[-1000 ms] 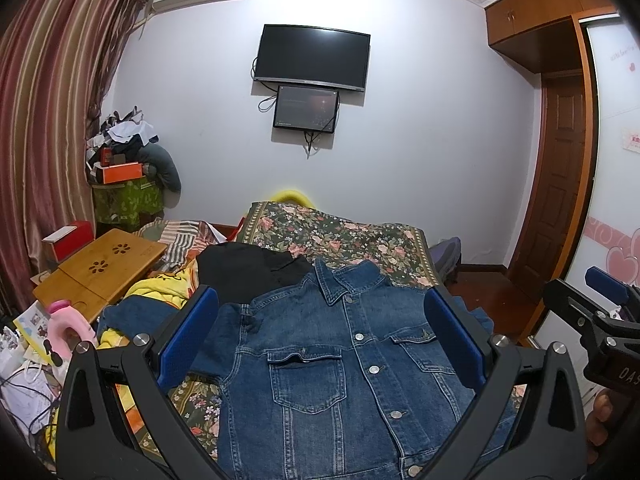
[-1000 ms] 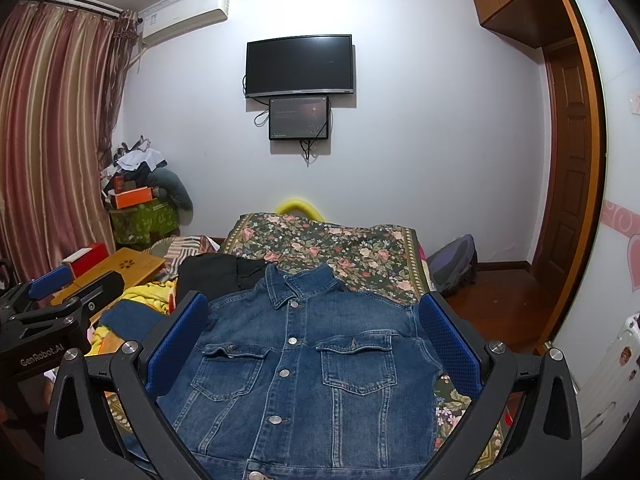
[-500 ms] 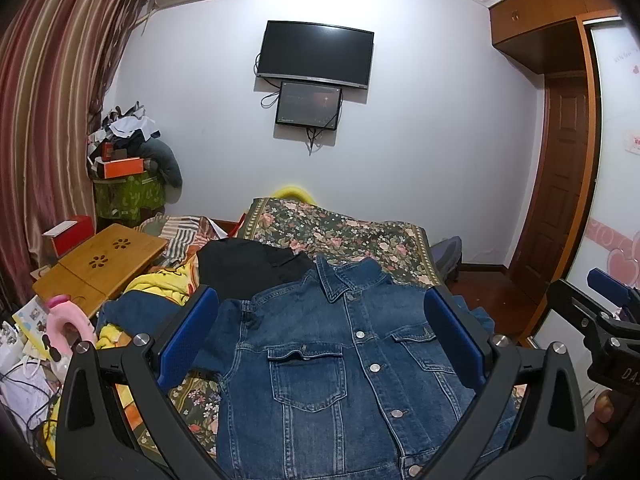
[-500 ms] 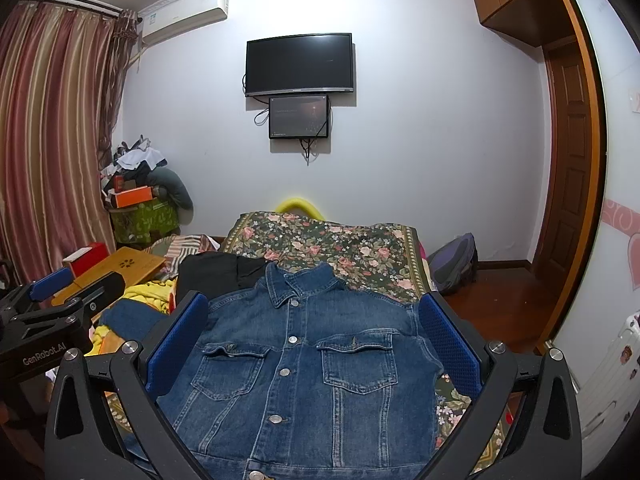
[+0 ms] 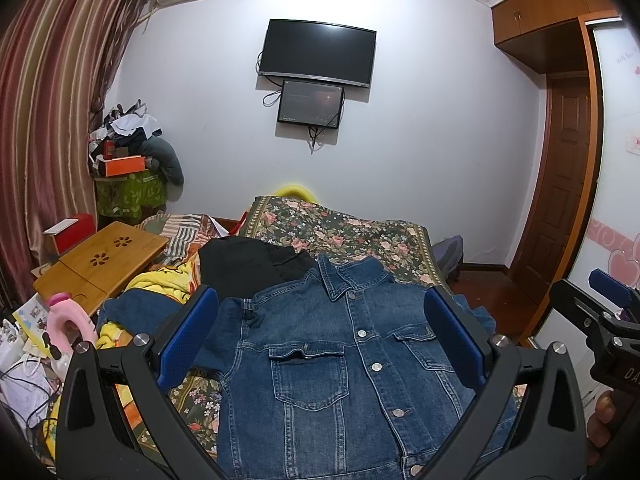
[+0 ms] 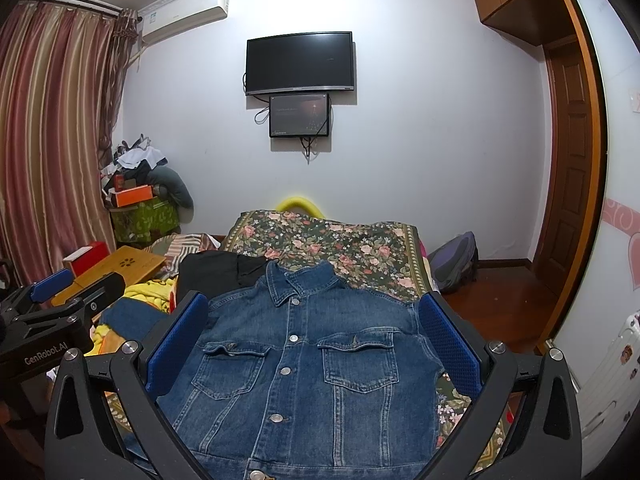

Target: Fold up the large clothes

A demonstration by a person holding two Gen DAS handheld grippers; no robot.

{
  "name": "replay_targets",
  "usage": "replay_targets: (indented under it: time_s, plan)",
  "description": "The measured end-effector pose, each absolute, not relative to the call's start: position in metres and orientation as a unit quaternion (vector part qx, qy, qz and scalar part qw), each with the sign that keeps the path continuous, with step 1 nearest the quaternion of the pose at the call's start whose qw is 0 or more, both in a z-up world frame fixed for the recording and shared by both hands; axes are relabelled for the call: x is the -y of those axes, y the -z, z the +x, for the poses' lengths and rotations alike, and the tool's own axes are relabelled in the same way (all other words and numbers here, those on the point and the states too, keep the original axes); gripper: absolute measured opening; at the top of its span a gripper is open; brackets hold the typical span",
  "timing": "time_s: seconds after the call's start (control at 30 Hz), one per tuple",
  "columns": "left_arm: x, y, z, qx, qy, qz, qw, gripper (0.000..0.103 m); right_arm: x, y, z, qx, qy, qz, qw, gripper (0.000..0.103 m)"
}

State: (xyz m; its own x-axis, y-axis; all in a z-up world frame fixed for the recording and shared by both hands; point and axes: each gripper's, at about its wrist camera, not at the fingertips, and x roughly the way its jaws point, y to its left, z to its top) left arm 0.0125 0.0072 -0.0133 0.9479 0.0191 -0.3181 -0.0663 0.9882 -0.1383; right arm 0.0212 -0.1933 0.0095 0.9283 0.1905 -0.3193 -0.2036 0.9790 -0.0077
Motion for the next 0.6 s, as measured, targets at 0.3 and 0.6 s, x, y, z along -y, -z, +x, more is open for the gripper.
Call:
replay_targets:
  time_s: [0.3,0.6]
  plan:
    - [-0.007,0.015,0.015,-0.162,-0.022,-0.072,0.984,0.103,0.193,-0.008,0.024,-0.169,-0.098,-0.017,0.981,0.103]
    - [-0.006,0.016,0.023,-0.163,-0.019,-0.069,0.984,0.103,0.196,-0.007,0.031,-0.179,-0.094,-0.014,0.979,0.103]
